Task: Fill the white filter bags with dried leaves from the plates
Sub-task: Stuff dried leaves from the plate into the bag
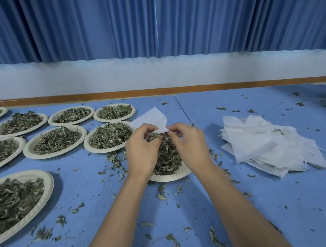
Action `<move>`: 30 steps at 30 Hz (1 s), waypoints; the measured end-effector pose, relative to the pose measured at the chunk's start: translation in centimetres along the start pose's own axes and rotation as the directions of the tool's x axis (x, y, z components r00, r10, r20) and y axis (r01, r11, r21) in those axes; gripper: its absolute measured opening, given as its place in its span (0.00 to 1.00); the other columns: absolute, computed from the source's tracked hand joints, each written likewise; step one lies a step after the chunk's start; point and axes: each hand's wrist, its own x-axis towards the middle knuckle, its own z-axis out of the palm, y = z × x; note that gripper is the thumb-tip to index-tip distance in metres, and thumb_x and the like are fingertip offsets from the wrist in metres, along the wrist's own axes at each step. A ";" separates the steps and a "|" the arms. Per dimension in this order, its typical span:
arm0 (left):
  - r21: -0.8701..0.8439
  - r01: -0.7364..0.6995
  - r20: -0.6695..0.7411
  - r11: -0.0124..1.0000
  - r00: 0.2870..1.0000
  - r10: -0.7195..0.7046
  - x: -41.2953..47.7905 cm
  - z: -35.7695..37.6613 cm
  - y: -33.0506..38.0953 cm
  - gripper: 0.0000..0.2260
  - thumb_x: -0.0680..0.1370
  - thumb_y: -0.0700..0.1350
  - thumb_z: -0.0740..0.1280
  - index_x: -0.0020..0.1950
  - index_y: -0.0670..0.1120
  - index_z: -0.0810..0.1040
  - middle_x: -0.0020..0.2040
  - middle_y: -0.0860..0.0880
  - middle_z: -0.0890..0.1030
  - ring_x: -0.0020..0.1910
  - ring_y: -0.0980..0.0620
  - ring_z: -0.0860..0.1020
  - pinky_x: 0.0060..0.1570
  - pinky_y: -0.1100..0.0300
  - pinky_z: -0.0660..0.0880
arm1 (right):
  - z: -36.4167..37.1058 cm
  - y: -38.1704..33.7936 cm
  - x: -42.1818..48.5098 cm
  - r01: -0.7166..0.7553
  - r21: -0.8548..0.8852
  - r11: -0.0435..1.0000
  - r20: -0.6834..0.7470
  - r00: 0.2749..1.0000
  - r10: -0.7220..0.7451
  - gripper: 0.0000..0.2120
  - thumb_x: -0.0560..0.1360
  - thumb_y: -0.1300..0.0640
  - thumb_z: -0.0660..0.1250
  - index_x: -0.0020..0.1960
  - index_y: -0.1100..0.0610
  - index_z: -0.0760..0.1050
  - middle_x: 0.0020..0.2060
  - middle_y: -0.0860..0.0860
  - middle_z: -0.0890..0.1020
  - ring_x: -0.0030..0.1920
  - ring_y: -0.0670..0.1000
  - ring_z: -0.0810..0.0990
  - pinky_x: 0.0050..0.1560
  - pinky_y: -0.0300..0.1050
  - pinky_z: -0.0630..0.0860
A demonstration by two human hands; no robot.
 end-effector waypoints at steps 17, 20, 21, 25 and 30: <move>-0.185 0.223 -0.213 0.957 0.942 -0.261 0.6 1.5 0.3 0.10 0.70 0.39 0.72 0.35 0.54 0.77 0.38 0.58 0.80 0.42 0.55 0.79 0.41 0.63 0.74 | 0.7 -1.3 0.0 -0.250 0.445 0.860 0.055 0.966 0.252 0.12 0.76 0.62 0.64 0.35 0.52 0.70 0.43 0.48 0.78 0.41 0.54 0.81 0.38 0.41 0.81; -0.087 0.151 -0.087 0.985 0.983 -0.159 0.2 0.6 0.1 0.07 0.73 0.42 0.70 0.39 0.55 0.77 0.40 0.57 0.79 0.43 0.56 0.76 0.42 0.63 0.71 | 0.6 -1.3 0.3 -0.307 0.492 0.814 0.062 0.946 0.319 0.11 0.76 0.64 0.65 0.35 0.54 0.71 0.39 0.48 0.77 0.40 0.53 0.81 0.37 0.40 0.81; -0.071 0.132 -0.036 0.989 0.990 -0.135 0.2 0.4 0.1 0.06 0.74 0.43 0.68 0.41 0.54 0.78 0.42 0.56 0.79 0.43 0.56 0.76 0.42 0.64 0.69 | 0.5 -1.3 0.5 -0.329 0.506 0.797 0.066 0.936 0.344 0.11 0.75 0.64 0.65 0.35 0.55 0.72 0.38 0.49 0.77 0.40 0.54 0.81 0.37 0.41 0.81; 0.041 0.031 0.158 0.999 0.987 -0.037 0.1 -0.5 0.1 0.10 0.74 0.42 0.67 0.53 0.54 0.77 0.52 0.57 0.75 0.50 0.63 0.72 0.49 0.71 0.67 | 0.0 -1.1 0.8 -0.398 0.573 0.716 0.098 0.901 0.422 0.09 0.76 0.64 0.65 0.37 0.58 0.73 0.36 0.51 0.76 0.31 0.48 0.80 0.35 0.39 0.80; 0.127 -0.078 0.170 0.989 0.984 0.056 0.1 -0.5 0.4 0.16 0.71 0.43 0.73 0.58 0.49 0.79 0.53 0.58 0.76 0.51 0.65 0.72 0.55 0.69 0.70 | -0.4 -0.9 0.8 -0.442 0.638 0.630 0.147 0.874 0.464 0.08 0.75 0.64 0.66 0.37 0.58 0.73 0.36 0.52 0.76 0.32 0.47 0.77 0.37 0.39 0.81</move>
